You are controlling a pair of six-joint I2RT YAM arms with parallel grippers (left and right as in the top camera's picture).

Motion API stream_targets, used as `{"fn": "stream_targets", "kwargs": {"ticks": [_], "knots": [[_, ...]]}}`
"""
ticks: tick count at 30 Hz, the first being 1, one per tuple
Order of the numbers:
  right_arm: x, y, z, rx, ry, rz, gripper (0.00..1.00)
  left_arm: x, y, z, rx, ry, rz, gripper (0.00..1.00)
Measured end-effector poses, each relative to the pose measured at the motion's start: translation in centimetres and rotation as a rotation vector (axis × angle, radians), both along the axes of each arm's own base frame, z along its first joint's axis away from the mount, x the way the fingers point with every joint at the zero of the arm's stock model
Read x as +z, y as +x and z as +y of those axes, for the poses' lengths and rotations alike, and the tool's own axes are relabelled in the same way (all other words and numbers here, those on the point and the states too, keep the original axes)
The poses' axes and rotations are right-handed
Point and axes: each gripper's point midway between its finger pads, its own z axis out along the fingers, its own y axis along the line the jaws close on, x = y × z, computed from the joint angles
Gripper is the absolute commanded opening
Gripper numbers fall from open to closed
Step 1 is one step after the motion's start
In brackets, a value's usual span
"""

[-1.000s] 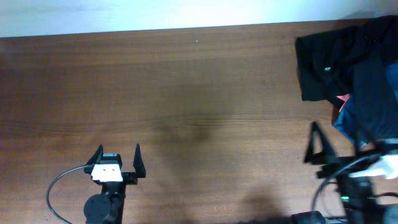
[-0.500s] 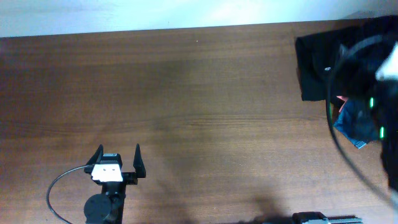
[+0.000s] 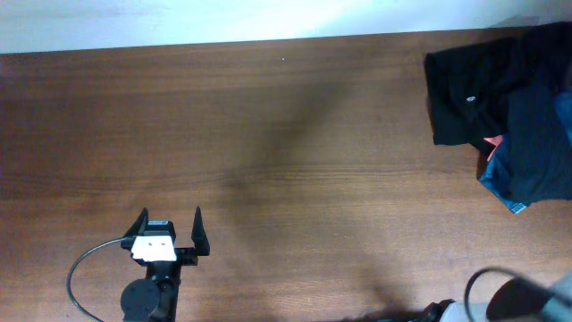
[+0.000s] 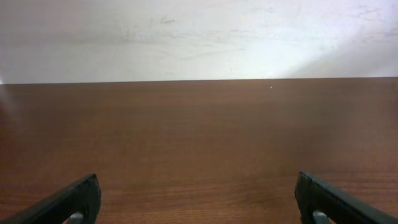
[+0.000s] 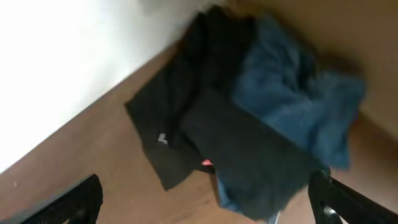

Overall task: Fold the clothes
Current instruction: 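Reach the right gripper into the clothes pile and grasp a black garment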

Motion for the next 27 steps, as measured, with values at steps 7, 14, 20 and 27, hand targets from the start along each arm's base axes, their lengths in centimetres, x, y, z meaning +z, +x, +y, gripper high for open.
{"fn": "stream_targets", "kwargs": {"ticks": [7, 14, 20, 27], "knots": [[-6.3, -1.8, -4.2, -0.147, 0.255, 0.089, 0.99, 0.0, 0.0, 0.0, 0.000, 0.000, 0.000, 0.99], [-16.3, -3.4, -7.3, -0.249, 0.511, 0.279, 1.00, 0.0, 0.0, 0.0, 0.000, 0.000, 0.000, 0.99], [-22.3, -4.0, -7.6, -0.268, 0.649, 0.402, 0.99, 0.0, 0.0, 0.0, 0.000, 0.000, 0.000, 0.99], [-25.8, -4.3, -7.6, -0.274, 0.689, 0.436, 0.99, 0.0, 0.0, 0.0, 0.000, 0.000, 0.000, 0.99]]}}
